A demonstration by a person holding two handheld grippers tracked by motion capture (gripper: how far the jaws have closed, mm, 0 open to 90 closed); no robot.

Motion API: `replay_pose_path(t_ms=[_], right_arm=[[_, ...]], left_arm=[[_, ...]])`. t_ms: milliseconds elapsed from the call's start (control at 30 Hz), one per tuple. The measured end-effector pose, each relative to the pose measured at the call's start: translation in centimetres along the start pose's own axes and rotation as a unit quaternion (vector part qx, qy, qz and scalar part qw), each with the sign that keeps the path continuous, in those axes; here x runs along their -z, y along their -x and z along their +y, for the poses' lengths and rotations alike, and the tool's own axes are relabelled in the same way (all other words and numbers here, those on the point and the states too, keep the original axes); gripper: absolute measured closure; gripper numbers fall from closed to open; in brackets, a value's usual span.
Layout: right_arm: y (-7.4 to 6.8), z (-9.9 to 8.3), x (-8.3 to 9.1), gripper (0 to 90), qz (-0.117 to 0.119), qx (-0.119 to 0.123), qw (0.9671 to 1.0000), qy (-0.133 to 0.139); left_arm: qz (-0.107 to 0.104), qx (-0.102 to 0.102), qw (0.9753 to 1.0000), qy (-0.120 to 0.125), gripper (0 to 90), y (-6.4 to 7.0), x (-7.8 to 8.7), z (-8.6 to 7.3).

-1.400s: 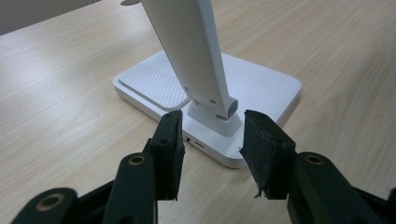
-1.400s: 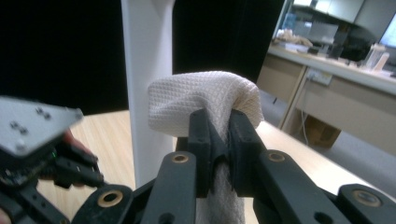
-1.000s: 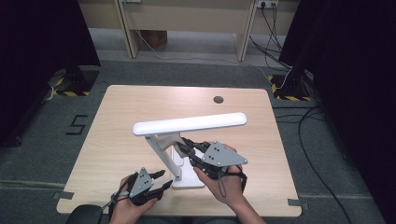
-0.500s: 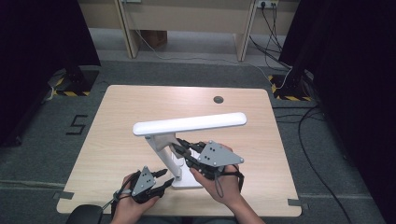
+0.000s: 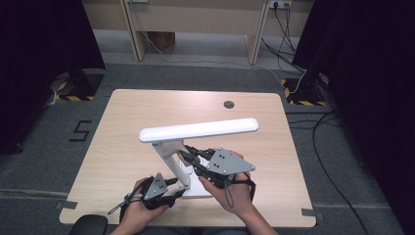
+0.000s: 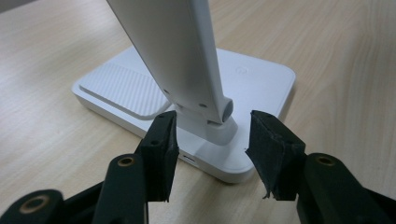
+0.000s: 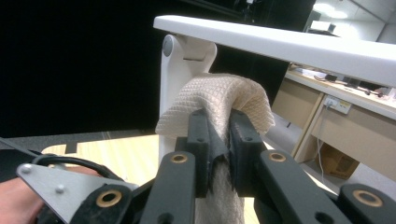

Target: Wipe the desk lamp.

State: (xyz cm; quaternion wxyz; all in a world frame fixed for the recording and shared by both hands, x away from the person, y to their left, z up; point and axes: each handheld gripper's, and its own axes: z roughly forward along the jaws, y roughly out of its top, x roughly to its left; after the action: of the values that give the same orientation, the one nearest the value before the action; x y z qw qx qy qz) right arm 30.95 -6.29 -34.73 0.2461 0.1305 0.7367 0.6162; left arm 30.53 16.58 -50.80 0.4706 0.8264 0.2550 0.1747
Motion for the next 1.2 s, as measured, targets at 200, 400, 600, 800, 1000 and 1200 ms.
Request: replay_pose_path(t_ms=[200, 400, 600, 800, 1000, 1200], right_arm=[[0.0, 0.0, 0.0, 81.4, 0.000, 0.000, 1.0000, 0.000], [0.0, 0.0, 0.0, 81.3, 0.002, 0.000, 1.0000, -0.001], [0.1, 0.0, 0.0, 81.3, 0.003, 0.001, 1.0000, 0.000], [0.0, 0.0, 0.0, 81.3, 0.004, 0.000, 1.0000, -0.001], [0.0, 0.1, -0.1, 81.2, 0.007, -0.003, 1.0000, -0.002], [-0.1, 0.2, -0.1, 81.2, 0.011, -0.003, 0.9999, -0.002]], left_arm=[[-0.005, 0.000, 1.0000, -0.005, 52.0, -0.3, -0.3, -0.4], [-0.017, 0.008, 0.9998, -0.007, 51.9, -1.0, -0.6, -0.3], [-0.031, -0.010, 0.9995, -0.007, 51.2, -1.4, -0.9, -0.2], [-0.038, -0.004, 0.9993, -0.003, 50.9, -1.7, -1.1, -0.4], [-0.041, -0.003, 0.9992, 0.002, 50.5, -2.0, -1.4, -0.3], [-0.044, -0.007, 0.9990, 0.000, 51.3, -2.0, -1.4, -0.4]])
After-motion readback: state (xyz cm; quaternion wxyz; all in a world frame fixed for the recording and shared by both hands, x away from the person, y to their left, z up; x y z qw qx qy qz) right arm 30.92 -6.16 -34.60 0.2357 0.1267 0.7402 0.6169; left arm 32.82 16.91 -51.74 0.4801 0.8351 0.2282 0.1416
